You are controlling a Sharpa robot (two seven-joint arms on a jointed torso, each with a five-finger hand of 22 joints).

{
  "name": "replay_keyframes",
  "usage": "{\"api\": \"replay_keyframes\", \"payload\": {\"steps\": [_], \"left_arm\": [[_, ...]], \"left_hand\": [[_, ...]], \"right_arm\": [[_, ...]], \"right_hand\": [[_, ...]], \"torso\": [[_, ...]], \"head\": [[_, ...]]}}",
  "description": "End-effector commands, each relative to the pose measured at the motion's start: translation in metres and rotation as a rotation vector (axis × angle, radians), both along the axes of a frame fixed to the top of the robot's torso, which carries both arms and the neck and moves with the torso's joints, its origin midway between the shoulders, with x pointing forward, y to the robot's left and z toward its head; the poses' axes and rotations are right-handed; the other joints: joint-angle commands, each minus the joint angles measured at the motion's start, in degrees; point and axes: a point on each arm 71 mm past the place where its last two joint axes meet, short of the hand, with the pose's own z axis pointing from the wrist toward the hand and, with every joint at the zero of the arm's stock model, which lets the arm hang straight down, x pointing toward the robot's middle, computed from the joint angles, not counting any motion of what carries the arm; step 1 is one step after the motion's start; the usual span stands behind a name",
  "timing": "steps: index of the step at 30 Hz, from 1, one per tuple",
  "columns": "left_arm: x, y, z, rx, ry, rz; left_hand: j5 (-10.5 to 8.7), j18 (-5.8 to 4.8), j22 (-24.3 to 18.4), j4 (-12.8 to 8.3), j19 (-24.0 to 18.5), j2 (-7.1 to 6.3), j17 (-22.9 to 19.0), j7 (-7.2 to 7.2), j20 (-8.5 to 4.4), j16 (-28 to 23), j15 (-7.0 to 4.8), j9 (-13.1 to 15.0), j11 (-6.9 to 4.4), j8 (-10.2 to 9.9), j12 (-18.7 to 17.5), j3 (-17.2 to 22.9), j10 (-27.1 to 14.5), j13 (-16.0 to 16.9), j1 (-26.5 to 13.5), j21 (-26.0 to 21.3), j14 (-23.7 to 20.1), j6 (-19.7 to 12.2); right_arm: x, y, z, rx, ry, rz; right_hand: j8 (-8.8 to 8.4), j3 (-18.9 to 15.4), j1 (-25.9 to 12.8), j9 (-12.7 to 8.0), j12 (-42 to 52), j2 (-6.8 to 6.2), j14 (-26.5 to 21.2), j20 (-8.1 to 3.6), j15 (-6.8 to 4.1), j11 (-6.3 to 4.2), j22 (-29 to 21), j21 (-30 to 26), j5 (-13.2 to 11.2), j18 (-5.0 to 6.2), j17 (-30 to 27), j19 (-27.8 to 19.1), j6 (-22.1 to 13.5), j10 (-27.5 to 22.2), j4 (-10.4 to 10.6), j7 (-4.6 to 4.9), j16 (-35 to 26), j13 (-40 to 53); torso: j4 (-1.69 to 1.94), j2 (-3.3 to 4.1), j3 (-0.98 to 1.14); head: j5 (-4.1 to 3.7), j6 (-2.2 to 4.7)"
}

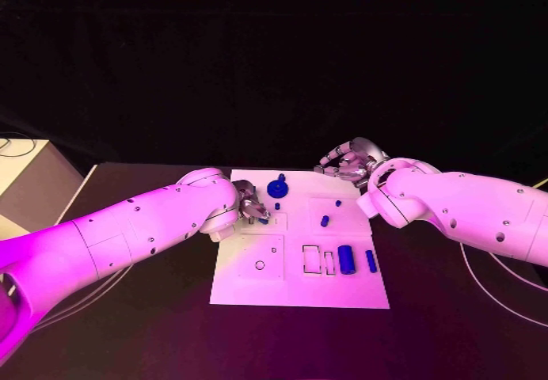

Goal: Assemble the parts on the task board

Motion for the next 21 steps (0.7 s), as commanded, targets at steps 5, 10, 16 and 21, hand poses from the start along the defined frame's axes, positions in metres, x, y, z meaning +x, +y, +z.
{"api": "replay_keyframes", "payload": {"steps": [5,10,16,21], "left_arm": [[0.0,-0.0015,0.0006,-0.016,-0.009,0.008],[0.0,-0.0023,0.0006,-0.013,-0.01,0.006],[-0.0013,-0.0039,-0.0008,0.005,0.012,-0.016],[-0.0019,-0.0034,-0.0021,0.021,0.029,-0.029]], "left_hand": [[0.16,-0.7,2.2,-5.3,0.4,1.68,15.1,-2.41,0.14,0.2,-0.27,16.0,0.05,0.2,0.3,5.8,0.4,0.1,2.0,0.3,6.1,2.8],[0.16,-0.7,2.2,-5.3,0.4,1.68,15.1,-2.41,0.14,0.2,-0.27,16.0,0.05,0.2,0.3,5.8,0.4,0.1,2.0,0.3,6.1,2.8],[0.11,-0.74,2.4,-5.4,0.5,1.72,15.1,-2.4,0.13,0.2,-0.26,16.1,0.05,0.2,0.3,5.9,0.4,0.0,2.0,0.4,6.1,2.8],[0.09,-0.75,2.5,-5.4,0.5,1.71,15.1,-2.4,0.13,0.2,-0.26,16.1,0.05,0.2,0.3,5.9,0.4,0.0,1.9,0.4,6.1,2.8]], "right_arm": [[-0.0006,0.0013,-0.0001,-0.009,-0.004,0.018],[-0.0007,0.0011,-0.0002,-0.009,-0.003,0.017],[-0.0008,0.001,-0.0003,-0.01,-0.002,0.018],[-0.0008,0.0007,-0.0003,-0.01,-0.001,0.018]], "right_hand": [[-0.02,0.2,-0.5,-0.1,0.0,-0.2,6.1,0.2,0.34,0.13,10.1,-0.1,0.1,-0.18,15.1,3.8,-0.5,-0.1,0.0,0.11,0.2,8.4],[-0.02,0.2,-0.5,-0.1,0.0,-0.2,6.1,0.2,0.34,0.13,10.1,-0.1,0.1,-0.18,15.1,3.8,-0.5,-0.1,0.0,0.11,0.2,8.4],[-0.02,0.2,-0.5,-0.1,0.0,-0.2,6.1,0.2,0.34,0.13,10.1,-0.1,0.1,-0.18,15.1,3.8,-0.5,-0.1,0.0,0.11,0.2,8.4],[-0.02,0.2,-0.5,-0.1,0.0,-0.2,6.1,0.2,0.34,0.13,10.1,-0.1,0.1,-0.18,15.1,3.8,-0.5,-0.1,0.0,0.11,0.2,8.4]], "torso": [[-0.11,0.06,-0.03],[-0.07,0.1,0.0],[-0.08,0.03,0.02],[-0.06,0.0,0.05]], "head": [[0.06,-0.01],[-0.05,-0.04],[-0.08,-0.19],[-0.12,-0.27]]}}
